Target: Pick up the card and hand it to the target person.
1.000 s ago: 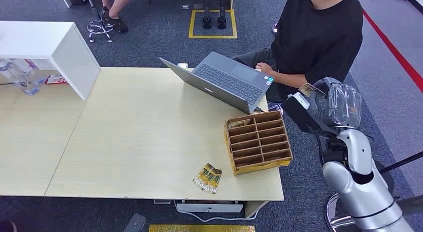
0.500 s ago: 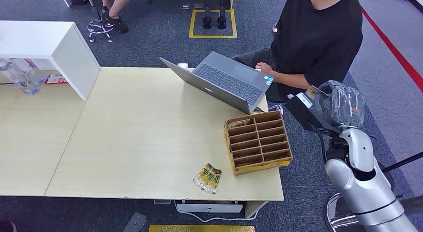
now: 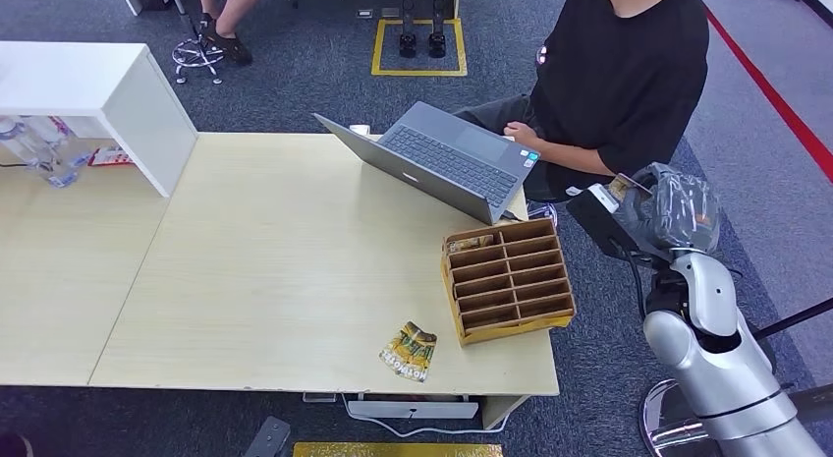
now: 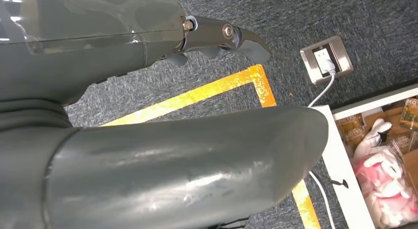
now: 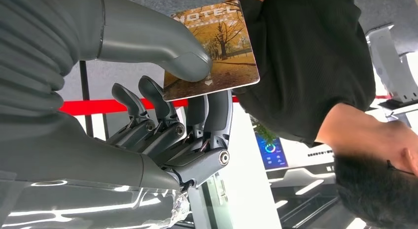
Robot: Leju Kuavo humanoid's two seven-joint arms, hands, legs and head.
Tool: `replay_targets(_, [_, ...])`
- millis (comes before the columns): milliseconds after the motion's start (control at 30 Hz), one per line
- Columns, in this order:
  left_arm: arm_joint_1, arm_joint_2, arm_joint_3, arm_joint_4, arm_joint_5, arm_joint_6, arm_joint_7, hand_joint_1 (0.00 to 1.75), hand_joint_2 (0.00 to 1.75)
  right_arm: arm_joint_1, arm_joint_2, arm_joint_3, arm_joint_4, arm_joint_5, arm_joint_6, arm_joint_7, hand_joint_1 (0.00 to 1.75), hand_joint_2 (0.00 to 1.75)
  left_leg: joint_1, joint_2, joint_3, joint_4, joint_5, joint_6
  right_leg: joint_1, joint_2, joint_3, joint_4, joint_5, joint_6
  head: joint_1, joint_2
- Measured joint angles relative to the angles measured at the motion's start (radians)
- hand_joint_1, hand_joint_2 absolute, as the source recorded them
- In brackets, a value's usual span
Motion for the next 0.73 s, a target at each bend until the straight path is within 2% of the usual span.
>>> replay_targets(733, [0.000, 0.000, 0.000, 0.000, -0.009, 0.000, 0.001, 0.00, 0.00, -0.001, 0.002, 0.002, 0.037, 0.003, 0.001, -0.007, 1.52, 1.75, 0.000, 0.000, 0.000, 0.000, 0.000, 0.000, 0.000, 0.000, 0.000, 0.000, 0.000, 0.000, 0.000, 0.000])
